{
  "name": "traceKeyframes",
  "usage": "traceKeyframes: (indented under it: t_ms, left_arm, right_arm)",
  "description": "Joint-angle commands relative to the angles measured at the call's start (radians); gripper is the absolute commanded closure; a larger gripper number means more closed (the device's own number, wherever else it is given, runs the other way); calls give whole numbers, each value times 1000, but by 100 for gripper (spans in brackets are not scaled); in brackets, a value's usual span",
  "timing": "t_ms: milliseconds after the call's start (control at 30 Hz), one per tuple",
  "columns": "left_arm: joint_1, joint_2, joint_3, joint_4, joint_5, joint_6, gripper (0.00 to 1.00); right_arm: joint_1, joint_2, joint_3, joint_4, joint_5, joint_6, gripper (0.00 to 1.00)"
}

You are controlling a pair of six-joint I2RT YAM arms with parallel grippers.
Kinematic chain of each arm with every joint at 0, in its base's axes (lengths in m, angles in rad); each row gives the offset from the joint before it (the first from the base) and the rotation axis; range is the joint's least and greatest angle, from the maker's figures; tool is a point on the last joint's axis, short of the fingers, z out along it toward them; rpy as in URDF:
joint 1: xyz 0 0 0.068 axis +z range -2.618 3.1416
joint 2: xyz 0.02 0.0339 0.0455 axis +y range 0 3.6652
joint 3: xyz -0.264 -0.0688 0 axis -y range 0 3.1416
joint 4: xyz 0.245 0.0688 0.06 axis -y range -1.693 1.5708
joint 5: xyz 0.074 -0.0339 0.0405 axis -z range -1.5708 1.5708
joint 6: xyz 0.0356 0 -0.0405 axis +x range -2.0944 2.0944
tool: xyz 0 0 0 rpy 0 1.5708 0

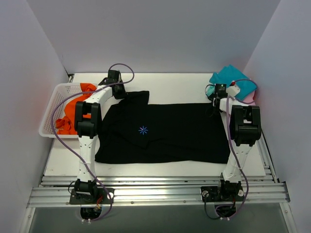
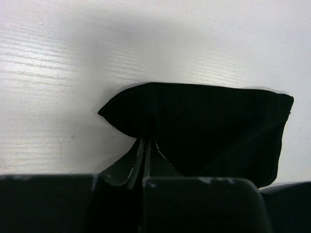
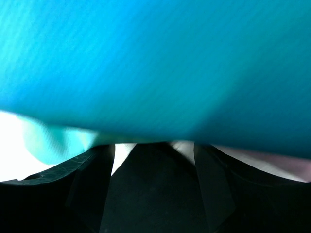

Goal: Fold and stack the t-shirts
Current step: Fold the tshirt

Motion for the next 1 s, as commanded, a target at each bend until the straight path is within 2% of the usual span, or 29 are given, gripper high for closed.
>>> traceKeyframes:
  t_ms: [0,133,267,300,367,400,767,967]
  left_arm:
    - [0,-12,25,30,4,9,98]
    - [2,-14,21,35,7,9,98]
    - [8,-14,15,39,10,7,98]
    - [10,-14,13,39,12,7,98]
    - [11,-14,8,44,12,7,98]
    - [13,-17,4,45,15,7,98]
    - [19,-17,10,49,0,4,98]
    - [22,-86,-4,35,-5,3,98]
  right_arm:
    - [29,33,2,-29,-19,-8,39]
    - [30,43,-6,-19,-30,-9,42]
    - [29,43,-9,-12,-42,-17,60]
    - [27,49,-9,-9,-47,-20,71]
    - [24,53,-7,-7,-69,-23,83]
    - [23,61,-7,-1,-82,-23,100]
    - [15,58,-16,28,-131,-42,100]
    - [16,-22,-44,50,-152,-37,100]
